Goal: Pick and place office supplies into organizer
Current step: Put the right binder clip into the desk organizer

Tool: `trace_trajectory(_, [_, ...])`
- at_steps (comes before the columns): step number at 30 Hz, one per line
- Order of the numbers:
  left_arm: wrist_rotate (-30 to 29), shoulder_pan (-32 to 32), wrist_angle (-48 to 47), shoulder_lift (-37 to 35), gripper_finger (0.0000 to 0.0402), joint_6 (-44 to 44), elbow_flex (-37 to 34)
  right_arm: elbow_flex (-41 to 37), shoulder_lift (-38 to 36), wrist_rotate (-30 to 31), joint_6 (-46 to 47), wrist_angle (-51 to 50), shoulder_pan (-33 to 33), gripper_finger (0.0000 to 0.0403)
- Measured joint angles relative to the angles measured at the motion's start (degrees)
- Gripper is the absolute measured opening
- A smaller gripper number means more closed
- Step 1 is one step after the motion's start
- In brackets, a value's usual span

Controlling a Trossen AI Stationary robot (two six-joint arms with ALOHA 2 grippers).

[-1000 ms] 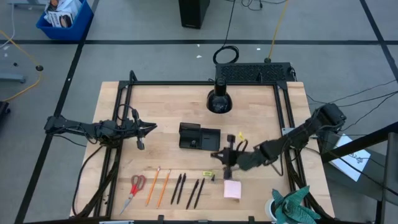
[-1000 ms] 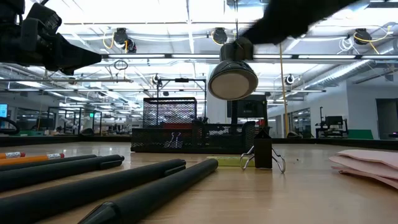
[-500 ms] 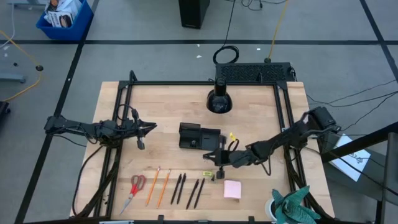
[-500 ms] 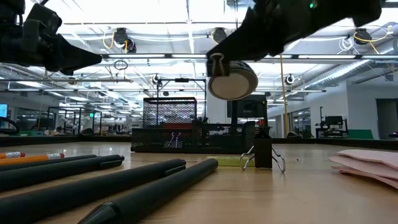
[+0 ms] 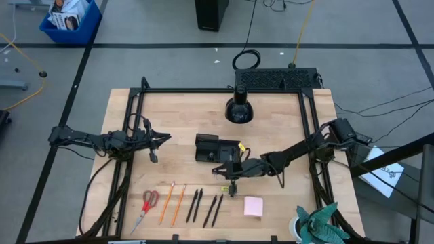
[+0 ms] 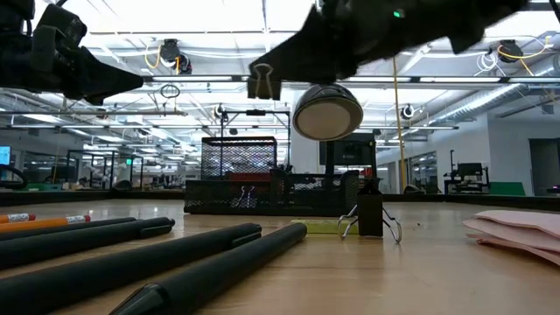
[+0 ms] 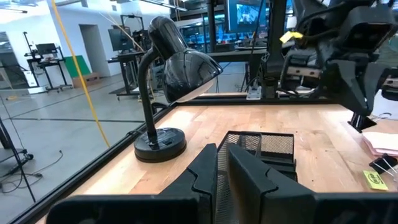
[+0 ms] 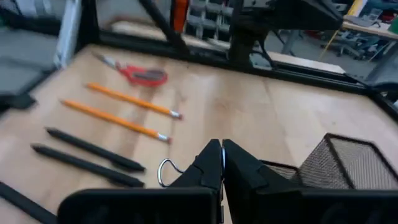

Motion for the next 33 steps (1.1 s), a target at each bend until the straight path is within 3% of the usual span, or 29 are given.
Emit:
trace_trajectory(6, [-2.9, 0.0, -0.3, 0.0, 0.0042, 0.0, 0.0, 9.7, 4.5, 7.4, -8.0, -10.1, -0.4, 0.0000])
trace_trajectory(15, [-3.5, 0.0, -1.9, 0.0, 0.0042, 0.0, 0.0, 16.9, 12.0, 7.4, -12.1, -11.8, -4.4, 0.0000])
trace_trajectory(33, [-3.5, 0.0, -2.7, 0.0, 0.0042, -0.2, 0.0, 16.6, 16.0, 7.1, -9.3, -13.8, -8.4, 0.0000])
